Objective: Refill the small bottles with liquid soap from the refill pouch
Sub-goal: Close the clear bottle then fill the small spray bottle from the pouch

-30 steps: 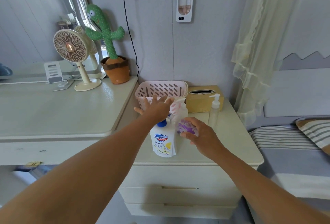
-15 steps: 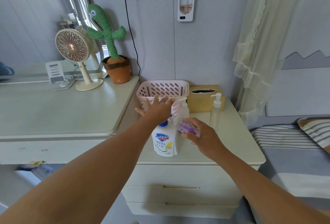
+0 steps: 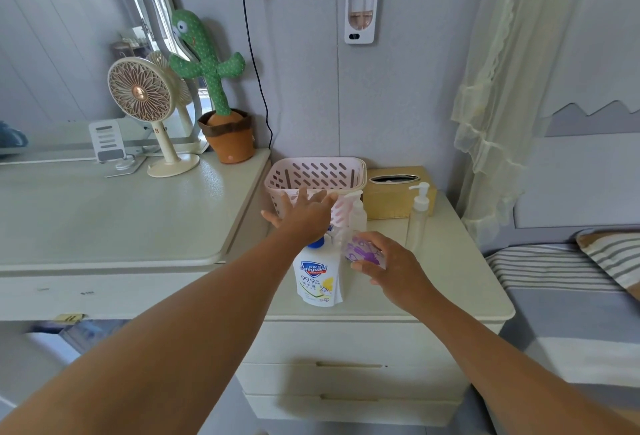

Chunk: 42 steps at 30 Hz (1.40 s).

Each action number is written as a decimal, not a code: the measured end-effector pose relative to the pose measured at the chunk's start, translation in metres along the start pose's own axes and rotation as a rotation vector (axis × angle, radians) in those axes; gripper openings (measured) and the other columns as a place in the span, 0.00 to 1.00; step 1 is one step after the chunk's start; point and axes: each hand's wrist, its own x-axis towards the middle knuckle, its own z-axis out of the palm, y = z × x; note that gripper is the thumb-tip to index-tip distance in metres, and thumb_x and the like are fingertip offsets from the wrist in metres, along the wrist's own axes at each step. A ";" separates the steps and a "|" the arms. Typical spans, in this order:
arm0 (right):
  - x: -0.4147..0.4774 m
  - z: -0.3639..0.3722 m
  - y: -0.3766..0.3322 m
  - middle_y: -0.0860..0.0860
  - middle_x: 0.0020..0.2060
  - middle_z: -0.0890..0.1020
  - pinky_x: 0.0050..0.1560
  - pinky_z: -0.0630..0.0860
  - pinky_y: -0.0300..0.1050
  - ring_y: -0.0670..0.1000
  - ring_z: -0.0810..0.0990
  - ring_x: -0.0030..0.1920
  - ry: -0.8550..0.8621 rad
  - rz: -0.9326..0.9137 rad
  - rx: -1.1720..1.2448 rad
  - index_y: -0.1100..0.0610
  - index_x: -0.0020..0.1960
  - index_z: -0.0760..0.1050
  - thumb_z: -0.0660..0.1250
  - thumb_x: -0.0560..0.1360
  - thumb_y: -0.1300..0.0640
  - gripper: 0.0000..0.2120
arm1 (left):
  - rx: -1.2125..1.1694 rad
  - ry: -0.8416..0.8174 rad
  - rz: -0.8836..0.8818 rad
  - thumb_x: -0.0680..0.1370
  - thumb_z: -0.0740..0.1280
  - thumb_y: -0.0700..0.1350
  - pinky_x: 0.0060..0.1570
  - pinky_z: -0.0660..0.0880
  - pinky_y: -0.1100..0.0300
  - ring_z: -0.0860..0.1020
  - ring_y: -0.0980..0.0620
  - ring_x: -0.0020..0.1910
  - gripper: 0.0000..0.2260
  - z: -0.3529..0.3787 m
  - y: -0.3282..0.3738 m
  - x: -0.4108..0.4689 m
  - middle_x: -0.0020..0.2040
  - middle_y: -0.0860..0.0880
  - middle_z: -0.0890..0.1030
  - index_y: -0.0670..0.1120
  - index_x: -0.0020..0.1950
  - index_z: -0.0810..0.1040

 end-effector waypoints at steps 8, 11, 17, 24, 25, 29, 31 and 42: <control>0.001 -0.001 -0.003 0.49 0.60 0.76 0.51 0.80 0.44 0.48 0.75 0.55 0.012 -0.021 -0.008 0.50 0.67 0.69 0.68 0.75 0.52 0.21 | -0.001 0.022 0.009 0.83 0.43 0.54 0.65 0.36 0.27 0.36 0.40 0.76 0.20 0.000 -0.003 0.006 0.79 0.50 0.43 0.62 0.76 0.50; 0.000 0.002 0.000 0.51 0.61 0.75 0.51 0.80 0.43 0.50 0.76 0.57 -0.010 -0.001 -0.014 0.51 0.68 0.68 0.68 0.75 0.52 0.23 | -0.007 0.003 0.002 0.84 0.43 0.52 0.64 0.37 0.25 0.36 0.39 0.76 0.20 0.005 -0.005 0.004 0.79 0.50 0.44 0.62 0.76 0.52; 0.000 0.000 0.000 0.50 0.61 0.75 0.51 0.80 0.43 0.49 0.76 0.57 -0.007 -0.002 -0.013 0.50 0.69 0.68 0.68 0.75 0.52 0.23 | 0.021 -0.006 0.008 0.83 0.44 0.53 0.65 0.37 0.26 0.36 0.38 0.76 0.20 0.001 -0.002 0.001 0.79 0.50 0.44 0.62 0.76 0.52; 0.000 -0.004 -0.005 0.50 0.60 0.75 0.50 0.79 0.42 0.48 0.75 0.56 0.005 -0.021 0.011 0.50 0.68 0.69 0.68 0.75 0.52 0.22 | 0.015 -0.007 0.044 0.84 0.46 0.52 0.64 0.38 0.25 0.37 0.38 0.76 0.19 -0.009 0.000 -0.002 0.79 0.49 0.44 0.62 0.76 0.53; 0.000 -0.003 -0.005 0.49 0.60 0.75 0.50 0.79 0.41 0.48 0.75 0.56 0.007 -0.023 0.001 0.50 0.68 0.69 0.68 0.75 0.52 0.22 | 0.003 -0.005 0.043 0.84 0.46 0.52 0.64 0.38 0.25 0.37 0.38 0.76 0.19 -0.007 -0.001 -0.002 0.79 0.49 0.44 0.62 0.76 0.54; 0.000 -0.002 -0.001 0.50 0.61 0.75 0.48 0.78 0.39 0.48 0.75 0.56 -0.005 -0.008 -0.026 0.50 0.68 0.68 0.68 0.75 0.52 0.22 | -0.022 -0.012 0.015 0.84 0.44 0.52 0.64 0.39 0.24 0.39 0.38 0.76 0.20 0.002 -0.002 -0.003 0.79 0.49 0.46 0.61 0.76 0.53; -0.001 -0.002 -0.001 0.50 0.61 0.75 0.49 0.78 0.39 0.48 0.76 0.56 -0.003 -0.006 -0.028 0.50 0.68 0.68 0.68 0.75 0.52 0.22 | -0.007 -0.010 0.025 0.84 0.44 0.52 0.64 0.40 0.24 0.39 0.39 0.76 0.20 0.002 -0.001 -0.003 0.79 0.49 0.46 0.60 0.77 0.53; -0.001 -0.007 -0.005 0.50 0.60 0.75 0.48 0.78 0.38 0.46 0.75 0.55 0.018 -0.043 -0.024 0.49 0.68 0.68 0.68 0.76 0.51 0.22 | 0.035 0.036 0.050 0.84 0.44 0.53 0.65 0.37 0.26 0.37 0.39 0.76 0.20 -0.005 0.001 -0.001 0.79 0.50 0.44 0.61 0.77 0.52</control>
